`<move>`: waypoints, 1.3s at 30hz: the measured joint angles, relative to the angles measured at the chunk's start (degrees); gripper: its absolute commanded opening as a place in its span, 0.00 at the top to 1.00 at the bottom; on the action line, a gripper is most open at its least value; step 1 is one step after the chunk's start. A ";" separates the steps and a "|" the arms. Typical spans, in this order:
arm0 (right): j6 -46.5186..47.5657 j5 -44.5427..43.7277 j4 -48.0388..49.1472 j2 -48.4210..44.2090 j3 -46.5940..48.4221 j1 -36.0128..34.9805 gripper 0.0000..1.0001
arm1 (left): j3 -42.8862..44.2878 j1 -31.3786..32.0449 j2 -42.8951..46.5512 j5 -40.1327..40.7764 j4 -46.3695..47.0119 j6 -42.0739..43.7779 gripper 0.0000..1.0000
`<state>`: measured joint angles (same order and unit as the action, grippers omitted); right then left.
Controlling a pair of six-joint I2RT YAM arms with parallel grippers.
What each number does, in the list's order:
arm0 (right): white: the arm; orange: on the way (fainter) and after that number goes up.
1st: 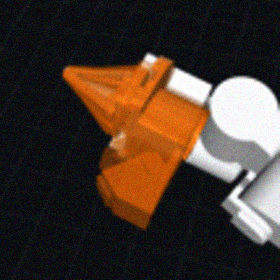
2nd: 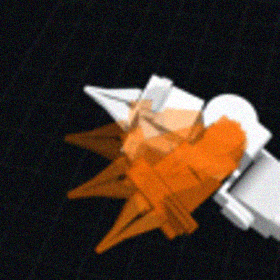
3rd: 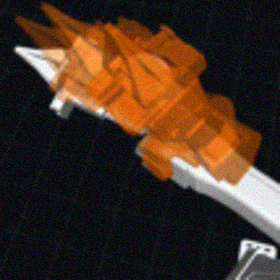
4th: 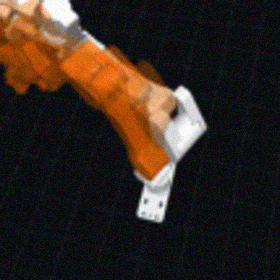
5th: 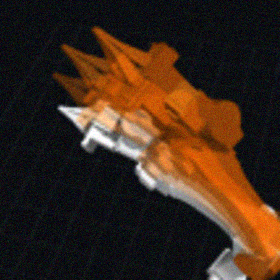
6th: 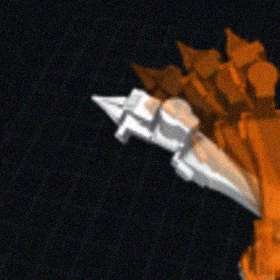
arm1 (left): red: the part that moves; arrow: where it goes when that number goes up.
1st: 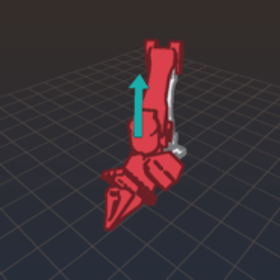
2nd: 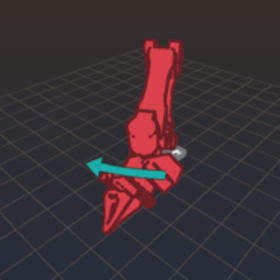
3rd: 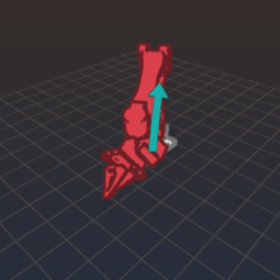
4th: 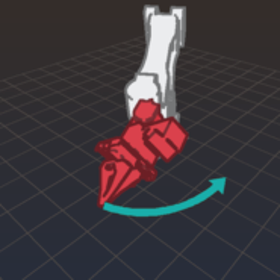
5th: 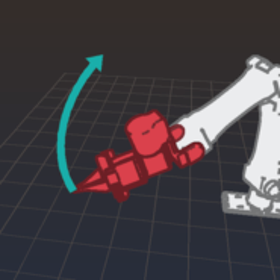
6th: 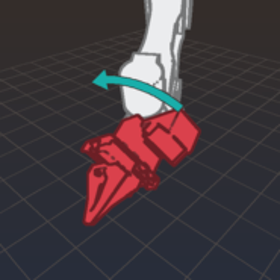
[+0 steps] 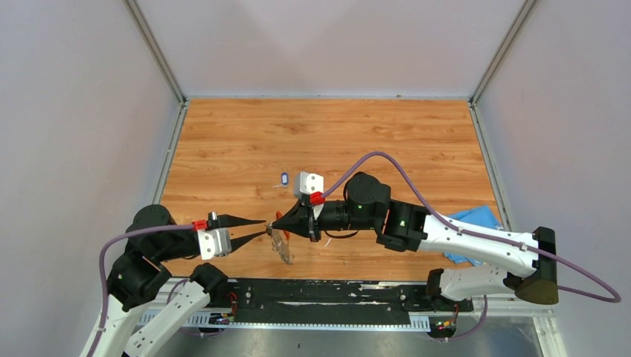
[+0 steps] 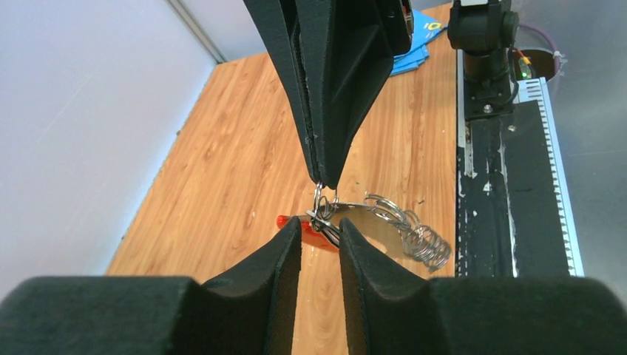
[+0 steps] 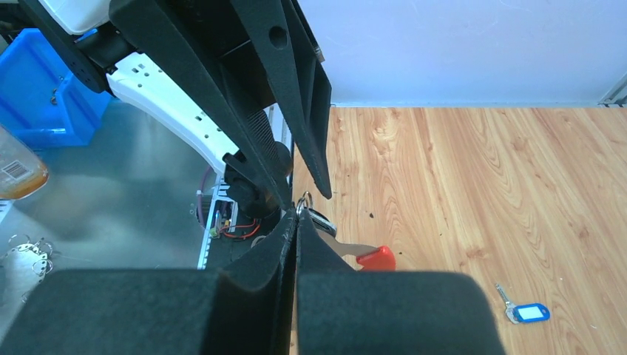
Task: Put the keys on the keyring
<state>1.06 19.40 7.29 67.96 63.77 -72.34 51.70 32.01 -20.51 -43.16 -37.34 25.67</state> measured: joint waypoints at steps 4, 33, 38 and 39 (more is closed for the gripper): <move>-0.02 0.63 0.04 0.00 0.00 0.13 1.00 | 0.00 0.00 0.07 -0.15 0.02 2.08 0.87; -3.78 1.60 3.08 0.00 -1.01 1.01 1.00 | -2.01 0.00 2.75 -4.48 0.11 6.03 0.62; -3.87 1.64 3.34 0.00 -1.01 1.14 1.00 | -1.95 0.00 2.54 -3.76 0.11 4.31 0.61; -3.87 1.68 3.32 0.00 -1.01 1.14 1.00 | -1.77 0.00 2.23 -3.63 0.07 3.58 0.61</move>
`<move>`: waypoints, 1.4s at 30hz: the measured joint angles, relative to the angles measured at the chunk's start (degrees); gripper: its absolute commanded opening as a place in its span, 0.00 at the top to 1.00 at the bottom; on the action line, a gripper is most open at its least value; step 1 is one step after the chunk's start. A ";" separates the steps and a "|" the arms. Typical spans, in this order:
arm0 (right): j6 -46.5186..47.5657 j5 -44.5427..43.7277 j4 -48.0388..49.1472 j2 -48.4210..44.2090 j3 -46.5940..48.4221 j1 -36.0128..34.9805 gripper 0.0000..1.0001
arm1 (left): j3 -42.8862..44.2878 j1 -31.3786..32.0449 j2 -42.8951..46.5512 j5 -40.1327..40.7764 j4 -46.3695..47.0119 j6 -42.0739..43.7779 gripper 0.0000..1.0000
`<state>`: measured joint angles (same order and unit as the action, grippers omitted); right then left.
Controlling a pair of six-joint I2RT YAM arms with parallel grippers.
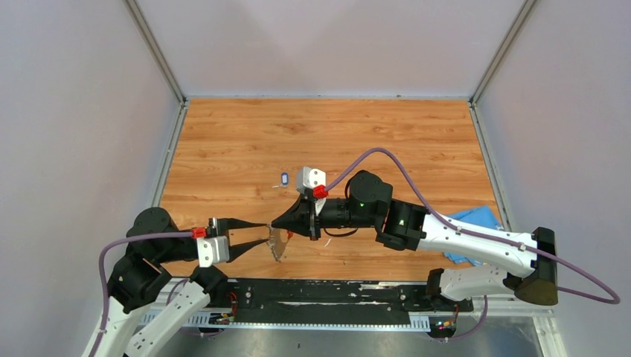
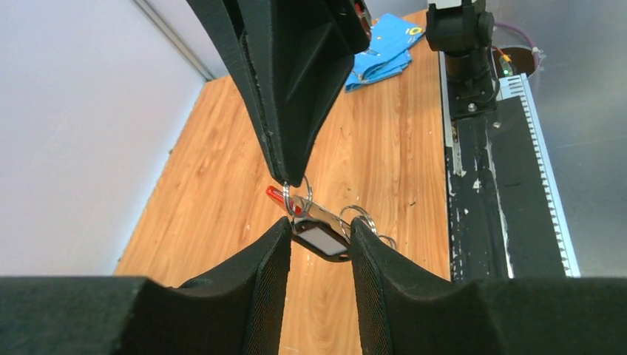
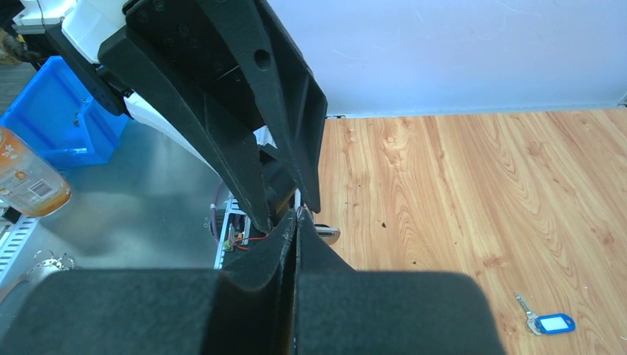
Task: Put the keys on the keyring
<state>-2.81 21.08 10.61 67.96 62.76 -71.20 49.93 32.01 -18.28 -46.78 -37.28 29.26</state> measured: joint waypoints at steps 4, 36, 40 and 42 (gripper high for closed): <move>0.09 0.66 -0.09 0.07 0.00 0.09 1.00 | 0.98 0.00 -2.43 0.37 0.04 -2.84 0.61; 11.10 2.82 -21.27 4.26 15.34 0.17 0.60 | 2.80 0.00 -7.19 0.90 -2.47 -6.80 1.00; 16.33 2.29 -31.95 7.93 25.11 0.33 0.55 | 5.31 0.00 -11.04 2.19 -3.26 -7.91 1.00; 18.86 2.03 -37.07 10.51 29.24 0.35 0.55 | 6.05 0.00 -11.85 2.58 -3.54 -8.63 1.00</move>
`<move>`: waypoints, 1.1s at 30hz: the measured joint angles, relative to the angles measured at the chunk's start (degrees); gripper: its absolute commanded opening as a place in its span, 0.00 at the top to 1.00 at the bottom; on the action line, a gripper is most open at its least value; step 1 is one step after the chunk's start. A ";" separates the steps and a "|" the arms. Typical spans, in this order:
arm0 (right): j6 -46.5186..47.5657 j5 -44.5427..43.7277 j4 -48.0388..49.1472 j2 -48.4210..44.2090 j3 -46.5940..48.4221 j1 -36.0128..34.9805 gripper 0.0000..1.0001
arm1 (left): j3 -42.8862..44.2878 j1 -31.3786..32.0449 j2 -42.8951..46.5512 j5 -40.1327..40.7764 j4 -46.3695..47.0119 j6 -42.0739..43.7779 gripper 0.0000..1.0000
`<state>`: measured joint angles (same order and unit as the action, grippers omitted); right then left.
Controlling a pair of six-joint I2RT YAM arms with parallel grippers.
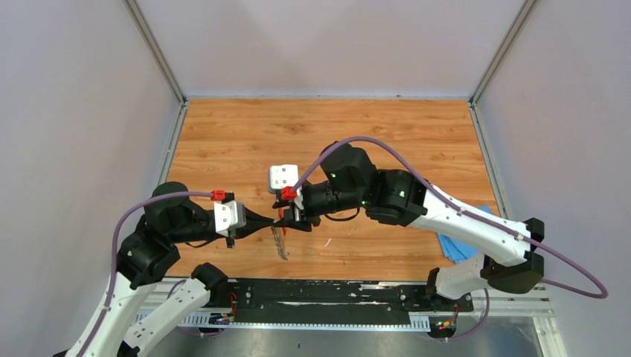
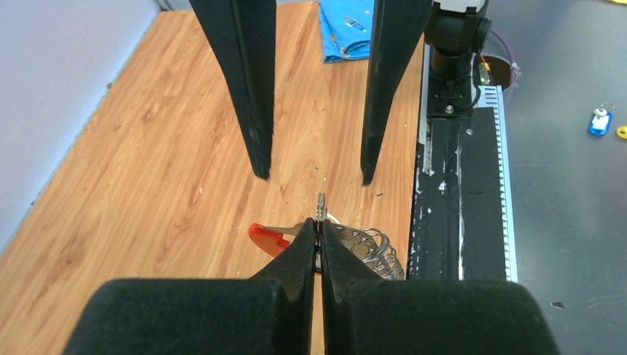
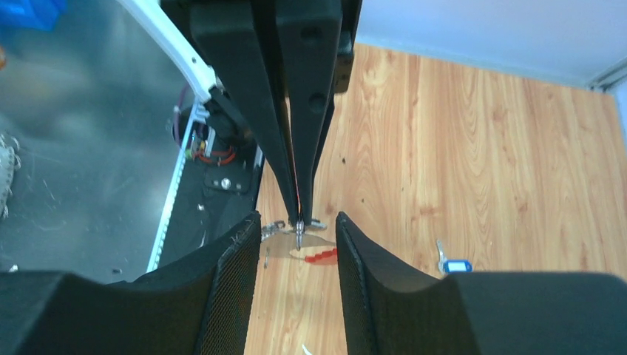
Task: Put the keys on the keyring
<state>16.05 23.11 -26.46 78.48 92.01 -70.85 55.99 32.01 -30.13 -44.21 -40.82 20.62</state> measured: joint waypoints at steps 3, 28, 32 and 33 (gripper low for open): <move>2.38 -0.81 -5.62 2.54 2.58 0.02 0.56 | 0.87 0.00 -0.46 0.39 -0.42 -0.76 1.00; 7.76 -1.20 -15.78 10.51 9.86 0.13 0.94 | 1.46 0.00 -0.57 1.03 -3.10 -0.28 1.00; 7.80 -0.46 -16.55 10.86 10.27 0.11 1.00 | 1.46 0.00 -0.57 1.42 -3.23 0.17 1.00; 7.80 -0.35 -16.59 10.86 10.29 0.11 1.00 | 1.46 0.00 -0.57 1.38 -3.21 0.22 1.00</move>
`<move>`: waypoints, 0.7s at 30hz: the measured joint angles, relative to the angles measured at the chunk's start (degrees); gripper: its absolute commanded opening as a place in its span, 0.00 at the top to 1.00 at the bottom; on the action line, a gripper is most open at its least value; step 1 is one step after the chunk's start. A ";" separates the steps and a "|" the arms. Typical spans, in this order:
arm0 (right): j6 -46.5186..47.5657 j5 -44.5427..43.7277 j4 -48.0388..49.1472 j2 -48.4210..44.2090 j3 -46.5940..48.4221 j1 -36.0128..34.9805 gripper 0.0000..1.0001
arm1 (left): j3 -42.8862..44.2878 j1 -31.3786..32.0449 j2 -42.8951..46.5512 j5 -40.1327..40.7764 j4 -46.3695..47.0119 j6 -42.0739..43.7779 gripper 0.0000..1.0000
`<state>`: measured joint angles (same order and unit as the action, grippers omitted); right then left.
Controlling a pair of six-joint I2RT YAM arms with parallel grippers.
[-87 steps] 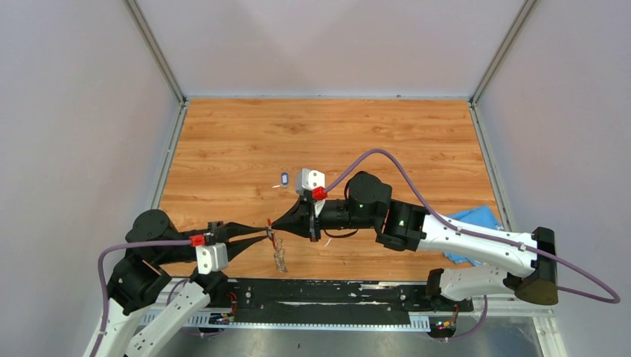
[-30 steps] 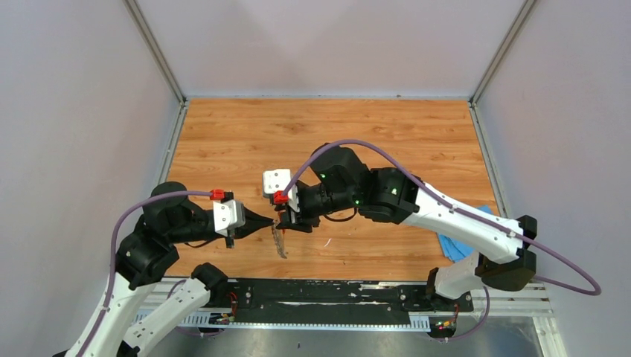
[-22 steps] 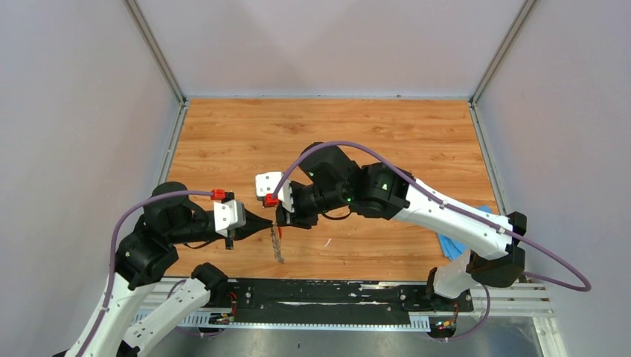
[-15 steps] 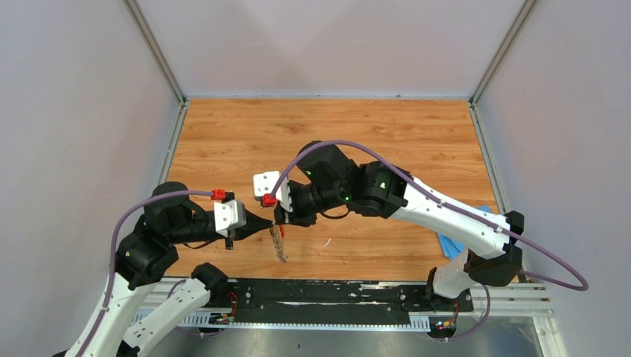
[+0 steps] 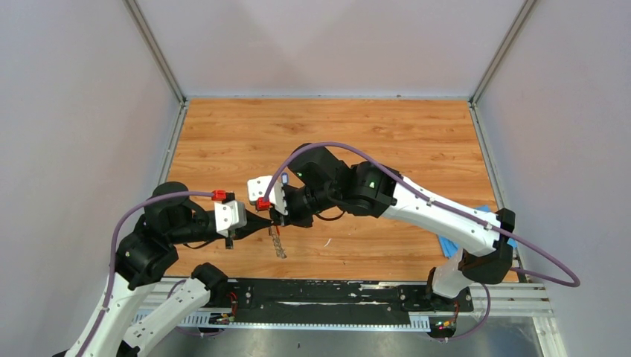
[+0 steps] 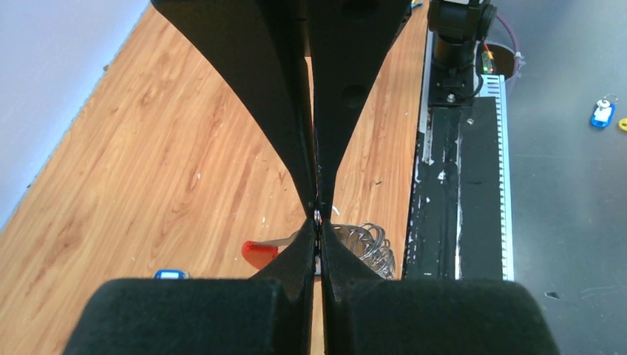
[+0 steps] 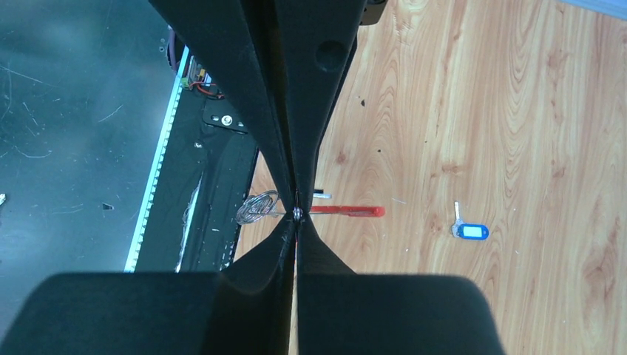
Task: Put the keys on the keyring
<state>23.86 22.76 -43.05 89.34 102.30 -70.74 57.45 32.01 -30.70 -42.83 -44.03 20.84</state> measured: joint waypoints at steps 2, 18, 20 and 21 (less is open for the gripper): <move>-0.02 0.07 0.13 -0.04 -0.02 0.02 1.00 | 0.00 0.00 0.04 0.04 0.00 0.15 0.98; -11.87 3.13 28.68 -16.57 -26.45 2.03 1.00 | -0.02 0.00 1.84 -1.86 0.20 3.04 0.64; -13.60 4.11 31.87 -16.65 -27.93 2.03 1.00 | -0.04 0.00 2.25 -1.95 0.20 4.13 0.64; -14.23 4.50 33.09 -16.65 -28.59 2.03 1.00 | -0.04 0.00 2.51 -1.90 0.17 4.66 0.66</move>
<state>9.63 27.27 -9.96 72.69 73.71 -68.71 57.41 32.01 -28.18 -44.73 -43.86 25.50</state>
